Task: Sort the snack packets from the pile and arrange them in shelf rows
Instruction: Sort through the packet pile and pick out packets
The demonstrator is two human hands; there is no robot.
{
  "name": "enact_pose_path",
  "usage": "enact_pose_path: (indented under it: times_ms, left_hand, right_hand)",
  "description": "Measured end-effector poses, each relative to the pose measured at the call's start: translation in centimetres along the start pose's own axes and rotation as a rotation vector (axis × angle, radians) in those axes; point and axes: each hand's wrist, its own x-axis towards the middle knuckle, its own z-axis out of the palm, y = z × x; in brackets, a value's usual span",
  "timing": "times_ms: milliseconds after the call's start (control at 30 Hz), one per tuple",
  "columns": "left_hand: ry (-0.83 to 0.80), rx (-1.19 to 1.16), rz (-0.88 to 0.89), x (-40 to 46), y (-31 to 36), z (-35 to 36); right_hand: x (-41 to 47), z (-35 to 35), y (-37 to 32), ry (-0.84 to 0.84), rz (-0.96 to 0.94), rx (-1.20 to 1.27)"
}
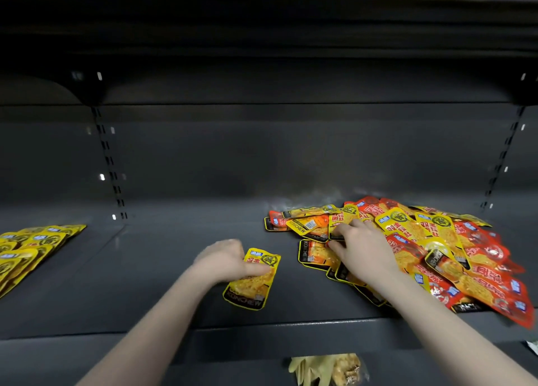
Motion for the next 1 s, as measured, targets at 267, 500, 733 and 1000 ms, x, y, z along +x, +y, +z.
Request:
enact_pose_path:
  times_ms: [267,500,733,1000]
  left_hand:
    - [0.012,-0.143,-0.045,0.9,0.6,1.2]
    - [0.081,-0.305,-0.016,1.1,-1.0,1.6]
    - [0.11,-0.392,-0.018,1.3,-1.6,1.9]
    - [0.123,-0.528,-0.021,2.1,-2.6,2.3]
  right_hand:
    - [0.0,1.1,-1.6,-0.191,-0.073,-0.155]
    - [-0.1,1.2,-0.8,-0.124,-0.08,-0.271]
    - [-0.3,1.6,-0.7,0.004,-0.296,-0.164]
    - [-0.4,1.4,-1.0,-0.14,-0.471,0.218]
